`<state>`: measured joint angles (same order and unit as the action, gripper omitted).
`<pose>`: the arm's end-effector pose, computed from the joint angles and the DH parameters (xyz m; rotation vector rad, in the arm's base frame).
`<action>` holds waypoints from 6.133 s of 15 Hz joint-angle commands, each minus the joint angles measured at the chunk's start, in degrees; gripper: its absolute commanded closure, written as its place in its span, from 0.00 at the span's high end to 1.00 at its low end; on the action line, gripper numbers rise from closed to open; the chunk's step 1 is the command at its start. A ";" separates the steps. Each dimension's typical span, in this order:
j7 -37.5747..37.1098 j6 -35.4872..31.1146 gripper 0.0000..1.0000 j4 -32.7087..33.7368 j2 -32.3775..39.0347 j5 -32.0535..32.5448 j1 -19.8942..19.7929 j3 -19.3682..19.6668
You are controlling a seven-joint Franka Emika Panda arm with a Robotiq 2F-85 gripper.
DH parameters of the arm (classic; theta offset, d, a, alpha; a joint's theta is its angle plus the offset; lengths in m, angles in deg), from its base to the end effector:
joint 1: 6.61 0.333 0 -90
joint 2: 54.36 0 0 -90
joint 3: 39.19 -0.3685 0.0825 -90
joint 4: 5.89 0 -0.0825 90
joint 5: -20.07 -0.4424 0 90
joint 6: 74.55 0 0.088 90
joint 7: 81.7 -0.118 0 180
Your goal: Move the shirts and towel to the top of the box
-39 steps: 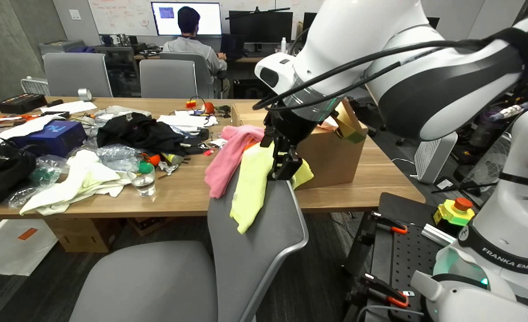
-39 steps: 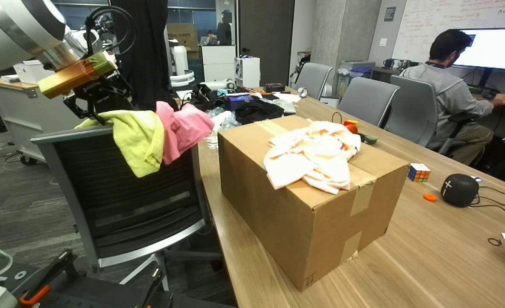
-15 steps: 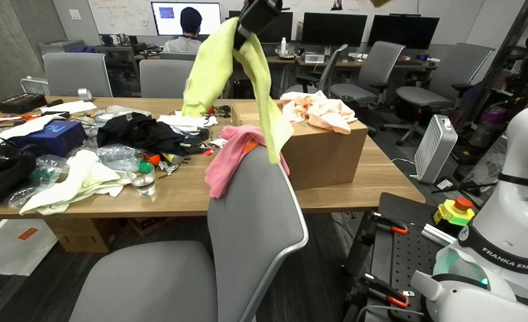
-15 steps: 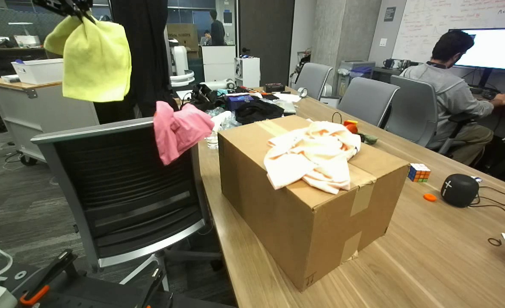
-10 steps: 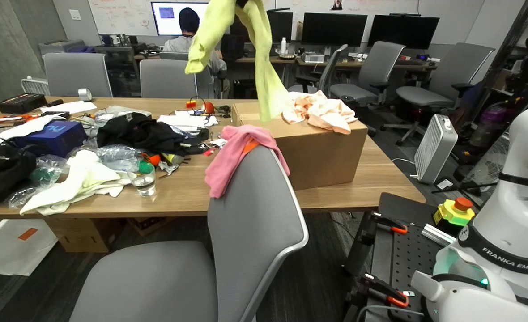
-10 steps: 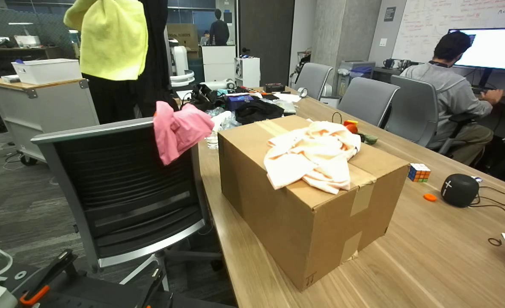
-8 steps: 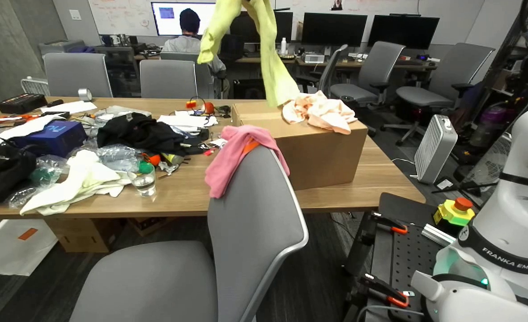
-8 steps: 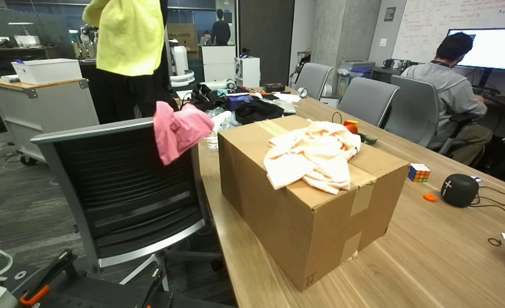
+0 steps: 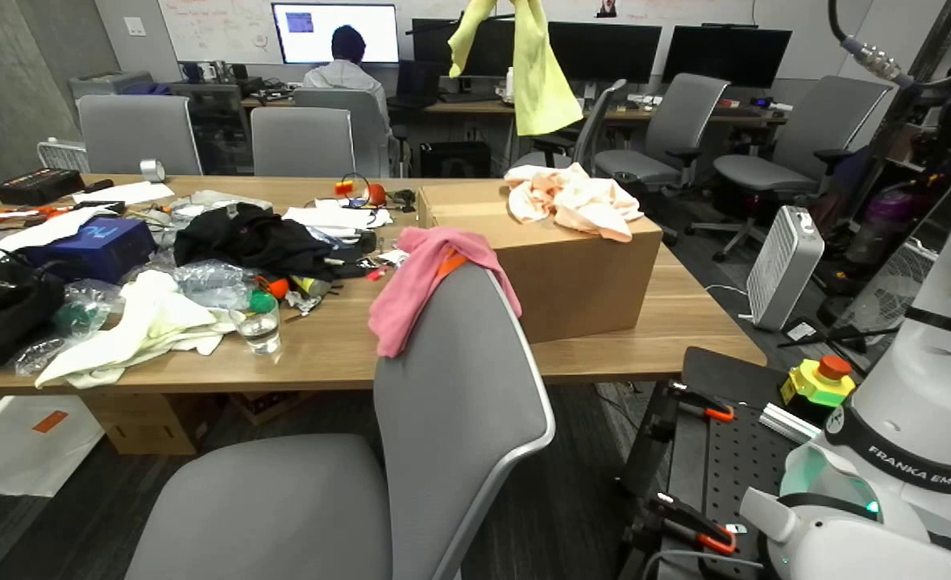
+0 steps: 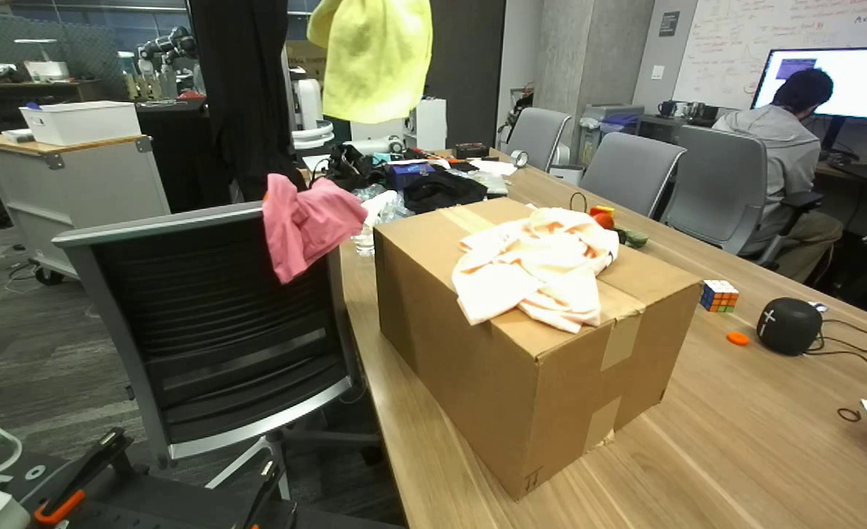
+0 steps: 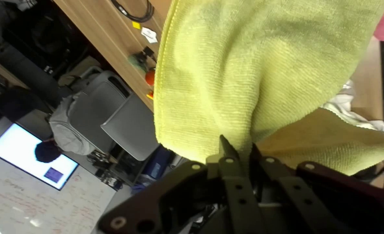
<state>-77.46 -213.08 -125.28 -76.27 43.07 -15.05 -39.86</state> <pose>0.5270 -0.0756 0.6996 2.5533 0.1823 0.8959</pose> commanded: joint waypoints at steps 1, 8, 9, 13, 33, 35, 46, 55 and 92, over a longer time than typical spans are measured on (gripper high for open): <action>-3.84 0.85 0.04 5.96 4.64 4.65 -3.74 1.42; -16.68 -5.78 0.04 9.81 8.94 14.12 -8.75 4.20; -19.45 -7.50 0.03 10.11 9.36 15.75 -9.31 4.43; -27.41 -9.28 0.35 10.93 11.04 22.05 -10.20 4.63; 5.68 3.18 1.00 -8.14 1.31 4.65 8.19 1.67; 10.58 7.29 1.00 -9.42 -0.16 -0.83 10.94 0.83; 18.18 9.61 1.00 -19.68 -0.53 -11.06 20.66 -4.45; 8.59 -0.46 1.00 -21.03 4.14 -2.53 17.79 -8.29; -20.45 -0.62 1.00 -10.79 20.63 26.00 11.87 -5.02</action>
<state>-97.07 -214.15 -137.06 -56.54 68.29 -3.30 -45.49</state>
